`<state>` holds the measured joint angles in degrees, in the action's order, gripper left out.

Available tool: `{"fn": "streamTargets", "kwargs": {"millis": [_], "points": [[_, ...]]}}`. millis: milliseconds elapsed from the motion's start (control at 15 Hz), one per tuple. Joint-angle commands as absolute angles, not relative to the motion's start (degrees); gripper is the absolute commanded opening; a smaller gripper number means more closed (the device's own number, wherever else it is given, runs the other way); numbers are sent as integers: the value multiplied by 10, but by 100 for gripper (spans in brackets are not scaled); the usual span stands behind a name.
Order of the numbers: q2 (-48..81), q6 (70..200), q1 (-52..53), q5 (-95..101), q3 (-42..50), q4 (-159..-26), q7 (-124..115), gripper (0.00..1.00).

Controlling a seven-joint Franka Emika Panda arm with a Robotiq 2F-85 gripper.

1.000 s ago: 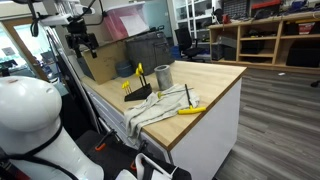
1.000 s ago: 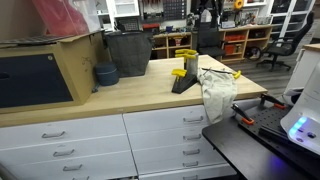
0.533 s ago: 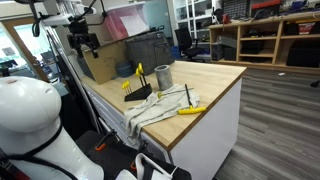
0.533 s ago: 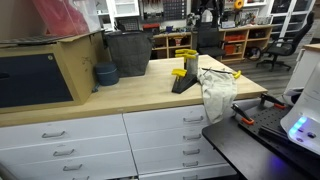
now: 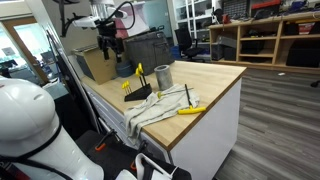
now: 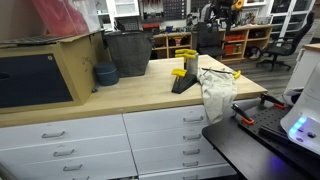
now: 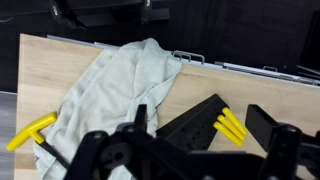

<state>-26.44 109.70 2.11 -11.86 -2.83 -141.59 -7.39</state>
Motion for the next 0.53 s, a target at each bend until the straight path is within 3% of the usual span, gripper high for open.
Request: {"fn": "streamTargets", "kwargs": {"millis": [0, 467], "points": [[-198, 1130, -14, -93, -26, -1394, -129, 100], [-159, 1183, -20, -70, -19, -1385, -148, 100]]}}
